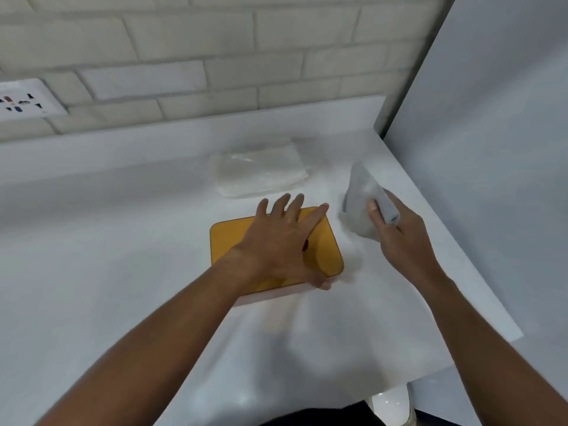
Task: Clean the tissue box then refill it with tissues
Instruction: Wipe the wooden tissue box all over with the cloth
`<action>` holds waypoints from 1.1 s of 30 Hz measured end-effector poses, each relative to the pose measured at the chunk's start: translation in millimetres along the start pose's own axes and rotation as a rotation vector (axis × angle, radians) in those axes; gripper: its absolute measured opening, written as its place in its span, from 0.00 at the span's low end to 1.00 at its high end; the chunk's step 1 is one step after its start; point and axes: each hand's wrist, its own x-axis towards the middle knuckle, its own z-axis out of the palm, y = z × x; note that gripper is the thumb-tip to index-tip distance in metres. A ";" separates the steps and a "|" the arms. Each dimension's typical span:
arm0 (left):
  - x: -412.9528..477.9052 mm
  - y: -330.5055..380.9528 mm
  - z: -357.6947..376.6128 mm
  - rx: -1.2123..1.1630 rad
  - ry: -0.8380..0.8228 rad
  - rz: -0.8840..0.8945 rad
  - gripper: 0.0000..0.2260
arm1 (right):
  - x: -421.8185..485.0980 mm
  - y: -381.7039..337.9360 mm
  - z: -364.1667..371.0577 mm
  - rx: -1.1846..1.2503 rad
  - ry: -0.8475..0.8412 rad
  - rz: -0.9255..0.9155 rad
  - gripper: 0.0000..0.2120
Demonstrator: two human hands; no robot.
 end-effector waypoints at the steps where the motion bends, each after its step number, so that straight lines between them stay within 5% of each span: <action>1: 3.1 1.3 0.7 0.001 -0.012 -0.008 0.62 | 1.0 7.4 1.9 -0.006 -0.037 0.033 0.20; 6: 2.8 0.8 9.3 -0.015 0.011 -0.026 0.64 | 4.3 29.4 19.0 -0.059 -0.219 0.055 0.20; 10: 1.8 0.3 10.5 -0.017 0.060 0.023 0.66 | 2.7 18.7 33.1 0.063 -0.296 0.102 0.11; 15: -9.0 -9.9 4.3 -0.096 0.180 0.043 0.62 | 5.7 1.0 36.3 0.186 -0.208 0.246 0.19; 18: -34.2 -35.7 -12.9 -0.358 0.294 0.052 0.63 | 3.3 -32.0 28.9 0.321 -0.075 0.325 0.08; 22: -61.7 -73.7 -19.5 -0.646 0.403 0.082 0.66 | -5.2 -77.0 30.2 0.354 -0.034 0.230 0.11; 33: -106.2 -116.2 -2.2 -0.929 0.454 0.111 0.70 | -28.1 -122.0 89.5 0.272 -0.262 -0.035 0.16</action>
